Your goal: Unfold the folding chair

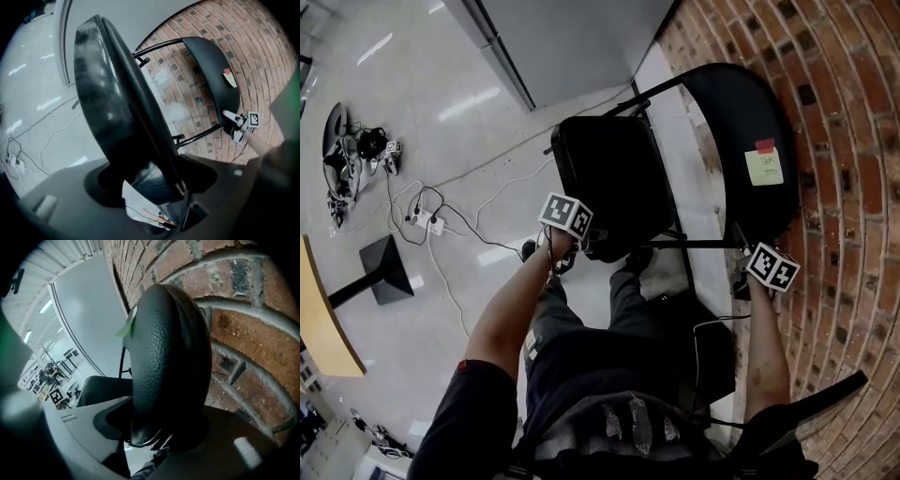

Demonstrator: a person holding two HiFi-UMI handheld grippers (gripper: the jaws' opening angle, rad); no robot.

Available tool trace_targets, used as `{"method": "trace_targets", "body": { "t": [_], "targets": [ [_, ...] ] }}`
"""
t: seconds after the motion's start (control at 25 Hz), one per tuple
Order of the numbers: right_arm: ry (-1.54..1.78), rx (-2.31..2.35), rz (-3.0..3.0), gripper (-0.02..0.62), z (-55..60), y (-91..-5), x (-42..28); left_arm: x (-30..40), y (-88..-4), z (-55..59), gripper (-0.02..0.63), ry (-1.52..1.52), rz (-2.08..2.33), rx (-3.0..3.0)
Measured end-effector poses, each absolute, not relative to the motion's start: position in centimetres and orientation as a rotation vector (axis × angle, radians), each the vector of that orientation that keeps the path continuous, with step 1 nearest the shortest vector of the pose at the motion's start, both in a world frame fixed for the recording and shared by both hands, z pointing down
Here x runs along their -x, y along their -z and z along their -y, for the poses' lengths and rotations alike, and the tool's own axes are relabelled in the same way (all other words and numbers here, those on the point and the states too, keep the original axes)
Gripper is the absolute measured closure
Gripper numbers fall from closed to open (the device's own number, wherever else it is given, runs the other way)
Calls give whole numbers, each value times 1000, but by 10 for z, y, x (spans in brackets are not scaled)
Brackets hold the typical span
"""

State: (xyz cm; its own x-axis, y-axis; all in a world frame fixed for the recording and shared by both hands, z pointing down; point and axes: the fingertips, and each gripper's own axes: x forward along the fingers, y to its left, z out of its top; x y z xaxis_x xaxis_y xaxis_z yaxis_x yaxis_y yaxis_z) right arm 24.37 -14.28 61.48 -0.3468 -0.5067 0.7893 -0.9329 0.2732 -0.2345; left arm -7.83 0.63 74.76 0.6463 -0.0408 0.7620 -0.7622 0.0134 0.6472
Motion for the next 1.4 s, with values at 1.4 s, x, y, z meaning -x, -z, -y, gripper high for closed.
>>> {"method": "trace_targets", "body": {
  "t": [1.4],
  "targets": [
    [-1094,-1245,1968,383,129,-663,-219,145,-823,-51,195,-663,772,-1323]
  ]
}}
